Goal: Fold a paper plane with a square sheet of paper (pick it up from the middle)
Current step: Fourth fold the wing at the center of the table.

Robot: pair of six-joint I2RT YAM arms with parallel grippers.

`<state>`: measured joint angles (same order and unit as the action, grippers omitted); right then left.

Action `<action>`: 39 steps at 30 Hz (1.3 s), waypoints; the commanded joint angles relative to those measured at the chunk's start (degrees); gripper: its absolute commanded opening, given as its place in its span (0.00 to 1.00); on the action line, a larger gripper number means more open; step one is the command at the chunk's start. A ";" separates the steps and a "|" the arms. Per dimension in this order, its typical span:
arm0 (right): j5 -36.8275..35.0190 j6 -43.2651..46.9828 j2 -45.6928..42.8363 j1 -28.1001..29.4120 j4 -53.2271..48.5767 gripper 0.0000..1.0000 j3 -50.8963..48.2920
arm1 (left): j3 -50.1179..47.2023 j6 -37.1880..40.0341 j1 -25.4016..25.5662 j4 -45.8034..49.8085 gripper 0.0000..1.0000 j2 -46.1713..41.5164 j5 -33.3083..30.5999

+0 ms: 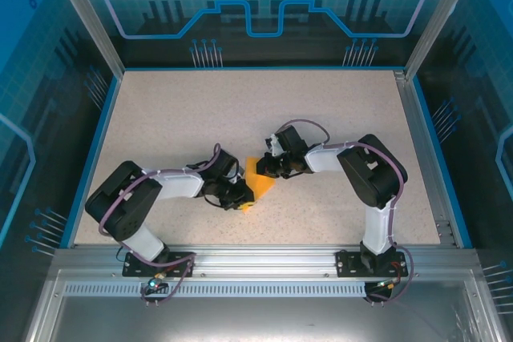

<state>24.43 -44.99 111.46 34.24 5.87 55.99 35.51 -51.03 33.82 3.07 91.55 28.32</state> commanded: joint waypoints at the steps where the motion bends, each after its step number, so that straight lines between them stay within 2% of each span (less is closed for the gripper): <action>1: -7.98 1.09 4.53 0.29 -8.51 0.09 -2.16 | -5.69 0.28 0.33 8.87 0.17 -1.47 -2.76; 9: -7.40 1.11 4.42 0.31 -8.33 0.09 -2.02 | -8.02 0.28 0.20 14.49 0.17 -11.27 -5.00; 16: -4.71 2.85 4.12 0.45 -10.95 0.10 -0.10 | -4.24 -2.73 -0.90 24.19 0.18 -21.76 -12.46; 18: -4.17 4.35 3.73 0.64 -12.68 0.10 0.62 | -3.19 -5.00 -1.45 26.07 0.22 -24.87 -15.64; 21: -3.34 8.56 3.51 0.89 -17.35 0.11 2.85 | -2.27 -7.74 -2.86 23.65 0.29 -27.69 -17.79; 26: -0.71 15.76 2.35 1.04 -22.74 0.12 6.95 | 1.07 -6.43 -3.33 21.55 0.35 -25.59 -18.91; 31: -1.42 14.52 -3.78 0.92 -25.38 0.17 9.32 | 3.18 -5.08 -3.35 18.43 0.43 -22.80 -15.98; 33: -4.57 12.02 -8.71 0.92 -24.83 0.22 7.83 | 6.30 -2.31 -3.42 20.54 0.47 -20.78 -16.35; 36: -10.89 6.64 -16.17 1.09 -24.19 0.28 4.64 | 12.41 3.97 -4.09 25.55 0.47 -16.36 -16.48; 39: -18.66 1.37 -24.18 1.94 -24.44 0.36 0.93 | 16.39 8.16 -5.51 26.72 0.47 -12.79 -14.21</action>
<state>13.98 -38.06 92.86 34.74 -16.71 59.33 48.36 -49.28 29.69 26.13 76.71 11.79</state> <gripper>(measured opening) 0.355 0.471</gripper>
